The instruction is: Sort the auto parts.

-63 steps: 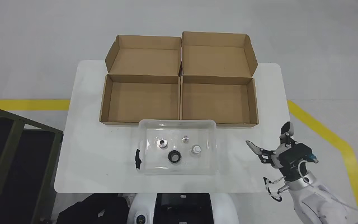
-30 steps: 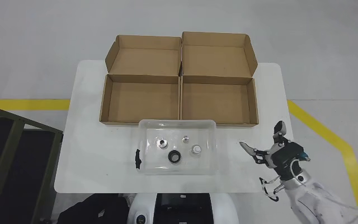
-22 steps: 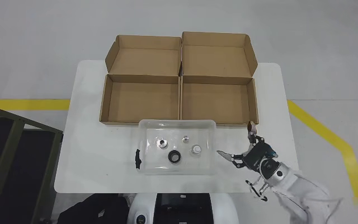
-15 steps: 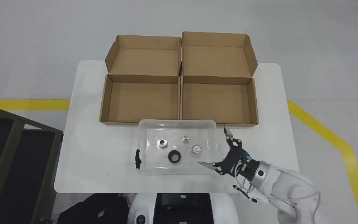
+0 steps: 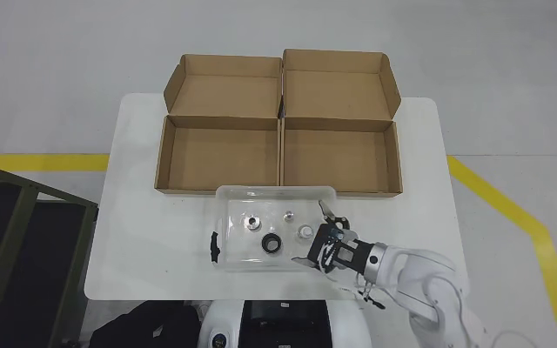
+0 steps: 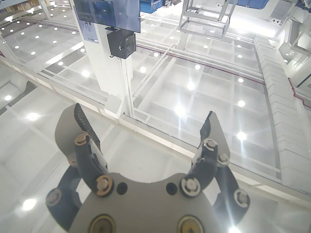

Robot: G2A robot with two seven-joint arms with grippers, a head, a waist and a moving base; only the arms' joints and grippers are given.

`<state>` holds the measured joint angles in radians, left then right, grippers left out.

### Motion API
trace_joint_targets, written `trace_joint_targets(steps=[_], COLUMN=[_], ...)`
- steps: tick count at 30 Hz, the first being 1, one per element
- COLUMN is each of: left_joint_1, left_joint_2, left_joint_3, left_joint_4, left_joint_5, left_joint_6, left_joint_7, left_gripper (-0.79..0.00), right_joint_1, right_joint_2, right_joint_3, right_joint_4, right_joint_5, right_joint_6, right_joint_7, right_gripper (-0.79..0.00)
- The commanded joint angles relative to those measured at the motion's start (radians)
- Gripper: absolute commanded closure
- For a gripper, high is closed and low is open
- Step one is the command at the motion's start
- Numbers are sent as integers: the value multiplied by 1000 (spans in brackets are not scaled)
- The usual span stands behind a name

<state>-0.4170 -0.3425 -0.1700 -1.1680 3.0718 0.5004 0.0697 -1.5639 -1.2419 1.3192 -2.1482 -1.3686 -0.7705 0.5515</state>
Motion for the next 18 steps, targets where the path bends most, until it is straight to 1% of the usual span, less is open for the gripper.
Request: trace_joint_targets(steps=[1, 18], left_joint_1=[0, 0], left_joint_2=[0, 0], left_joint_3=[0, 0], left_joint_4=[0, 0], left_joint_5=[0, 0], left_joint_6=[0, 0], left_joint_7=[0, 0], left_gripper=[-785, -785], right_joint_1=[8, 87], right_joint_2=[2, 16], right_joint_3=[-8, -69], right_joint_4=[5, 91], right_joint_5=[1, 5], right_joint_6=[3, 25], right_joint_7=[17, 101], right_gripper=[-785, -785])
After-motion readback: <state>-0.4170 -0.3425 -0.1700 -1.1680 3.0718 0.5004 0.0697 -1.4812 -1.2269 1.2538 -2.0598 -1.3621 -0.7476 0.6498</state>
